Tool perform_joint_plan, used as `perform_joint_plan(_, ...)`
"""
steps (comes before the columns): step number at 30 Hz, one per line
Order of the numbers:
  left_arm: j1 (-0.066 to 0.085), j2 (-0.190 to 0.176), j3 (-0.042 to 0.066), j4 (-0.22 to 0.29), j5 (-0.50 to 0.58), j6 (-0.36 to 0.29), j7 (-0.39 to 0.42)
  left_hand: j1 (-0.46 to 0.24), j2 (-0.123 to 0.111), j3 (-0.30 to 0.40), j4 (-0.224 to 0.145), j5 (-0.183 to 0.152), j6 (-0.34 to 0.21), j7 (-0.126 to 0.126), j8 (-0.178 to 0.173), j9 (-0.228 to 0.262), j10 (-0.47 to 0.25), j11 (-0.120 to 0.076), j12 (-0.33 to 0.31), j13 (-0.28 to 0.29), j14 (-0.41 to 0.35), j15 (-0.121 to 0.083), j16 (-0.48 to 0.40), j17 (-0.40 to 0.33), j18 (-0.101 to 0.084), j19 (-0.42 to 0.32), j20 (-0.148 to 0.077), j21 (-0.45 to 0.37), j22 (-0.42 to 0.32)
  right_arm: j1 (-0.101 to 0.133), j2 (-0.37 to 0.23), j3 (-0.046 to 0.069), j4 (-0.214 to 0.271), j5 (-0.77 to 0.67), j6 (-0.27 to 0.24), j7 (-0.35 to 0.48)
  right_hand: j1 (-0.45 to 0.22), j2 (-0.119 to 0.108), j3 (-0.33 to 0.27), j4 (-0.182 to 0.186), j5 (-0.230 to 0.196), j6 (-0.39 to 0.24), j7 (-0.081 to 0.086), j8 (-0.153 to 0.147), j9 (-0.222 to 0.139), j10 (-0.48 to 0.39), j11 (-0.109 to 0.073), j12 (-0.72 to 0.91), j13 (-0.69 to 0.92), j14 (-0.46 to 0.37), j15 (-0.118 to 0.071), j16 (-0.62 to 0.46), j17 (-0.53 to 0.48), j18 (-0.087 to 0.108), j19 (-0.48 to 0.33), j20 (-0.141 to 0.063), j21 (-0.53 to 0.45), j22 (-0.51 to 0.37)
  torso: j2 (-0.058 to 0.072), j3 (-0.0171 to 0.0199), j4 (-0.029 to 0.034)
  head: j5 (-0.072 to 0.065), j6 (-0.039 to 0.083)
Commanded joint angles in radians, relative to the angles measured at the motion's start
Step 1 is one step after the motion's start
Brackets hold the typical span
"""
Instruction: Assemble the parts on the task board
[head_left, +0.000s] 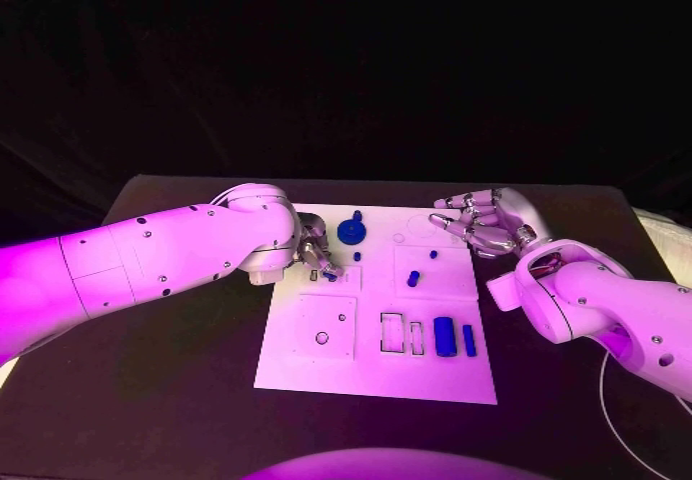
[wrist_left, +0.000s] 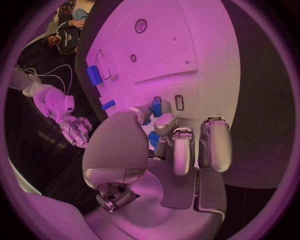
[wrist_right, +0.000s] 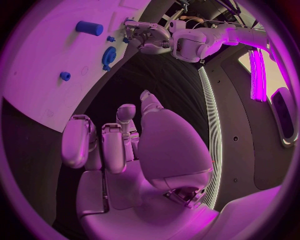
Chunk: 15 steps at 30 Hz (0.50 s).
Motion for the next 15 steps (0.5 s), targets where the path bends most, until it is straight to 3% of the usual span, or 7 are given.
perform_joint_plan(1, -0.007, 0.000, -0.006, -0.001, -0.007, 0.054, -0.010, -0.009, 0.007, 0.066, -0.074, 0.004, 0.016, -0.009, 0.006, 0.003, 0.006, -0.003, -0.003, -0.001, 0.107, -0.001, 0.003, 0.263, -0.006, 0.011, 0.000, 0.005, 0.092, -0.001, 0.001, 0.000, 0.002, -0.002, 0.011, 0.007, -0.007, -0.001, -0.003, 0.002, 0.003, 0.001, -0.004, 0.002, 0.001, 0.002, -0.002, 0.006, 0.000, 0.054, 0.005, -0.001, 0.025, 0.010, -0.003, -0.002, -0.005, 0.000, 0.000, -0.0004, 0.0001, 0.001, -0.002)
perform_joint_plan(15, -0.007, 0.003, -0.006, -0.005, -0.013, 0.074, -0.013, -0.047, 0.012, 0.037, -0.067, 0.004, 0.022, -0.013, 0.015, 0.013, 0.009, -0.007, 0.000, 0.000, 0.107, -0.005, 0.003, 0.263, -0.007, 0.015, -0.003, 0.009, 0.098, -0.002, 0.001, 0.000, 0.002, -0.002, 0.012, 0.008, -0.007, -0.001, -0.003, 0.002, 0.003, 0.001, -0.004, 0.002, 0.001, 0.002, -0.002, 0.006, 0.000, 0.054, 0.005, -0.001, 0.025, 0.010, -0.003, -0.002, -0.005, 0.000, 0.000, 0.0002, -0.0001, 0.002, -0.005)
